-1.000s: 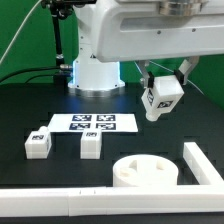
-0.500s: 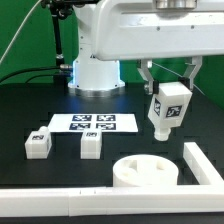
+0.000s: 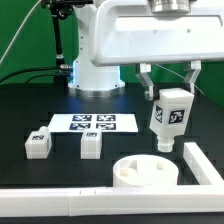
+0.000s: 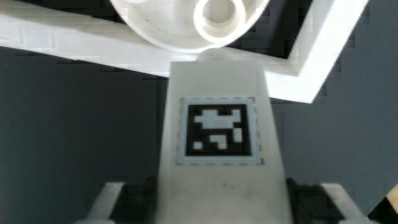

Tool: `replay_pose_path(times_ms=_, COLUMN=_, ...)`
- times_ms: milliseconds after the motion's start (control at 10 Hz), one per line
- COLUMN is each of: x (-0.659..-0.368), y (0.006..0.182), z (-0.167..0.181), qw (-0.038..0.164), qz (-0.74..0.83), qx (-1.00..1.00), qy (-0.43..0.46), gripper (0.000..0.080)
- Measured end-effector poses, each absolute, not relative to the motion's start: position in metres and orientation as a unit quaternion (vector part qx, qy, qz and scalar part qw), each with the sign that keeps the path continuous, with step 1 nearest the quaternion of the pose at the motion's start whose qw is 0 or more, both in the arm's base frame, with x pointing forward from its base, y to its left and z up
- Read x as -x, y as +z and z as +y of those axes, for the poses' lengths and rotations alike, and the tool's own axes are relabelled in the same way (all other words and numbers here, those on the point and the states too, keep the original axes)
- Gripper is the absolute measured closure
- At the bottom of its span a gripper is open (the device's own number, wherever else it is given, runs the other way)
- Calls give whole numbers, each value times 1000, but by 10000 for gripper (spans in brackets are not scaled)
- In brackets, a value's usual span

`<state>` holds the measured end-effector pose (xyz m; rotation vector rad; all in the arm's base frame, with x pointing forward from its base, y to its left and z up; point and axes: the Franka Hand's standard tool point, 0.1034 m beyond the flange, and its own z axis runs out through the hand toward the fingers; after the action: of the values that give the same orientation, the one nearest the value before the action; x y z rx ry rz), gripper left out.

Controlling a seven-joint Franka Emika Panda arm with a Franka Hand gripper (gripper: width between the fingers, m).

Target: Assemble stool

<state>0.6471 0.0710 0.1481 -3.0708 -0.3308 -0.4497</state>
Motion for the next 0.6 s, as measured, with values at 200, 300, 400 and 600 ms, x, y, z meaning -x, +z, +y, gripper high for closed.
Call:
replay_pose_path(times_ms=200, x=-642, y=130, z=75, qw=11, qz=-109, qx=985, qy=-136, gripper=462)
replay_pose_path(times_ms=300, x=-643, y=124, z=74, qw=10, qz=-111, qx=984, qy=-141, gripper=462)
replay_pose_path(times_ms=400, x=-644, y=119, z=71, qw=8, qz=-114, qx=983, qy=-142, gripper=462)
replay_pose_path(times_ms=600, x=-643, y=116, z=73, qw=9, qz=-115, qx=983, qy=-141, gripper=462)
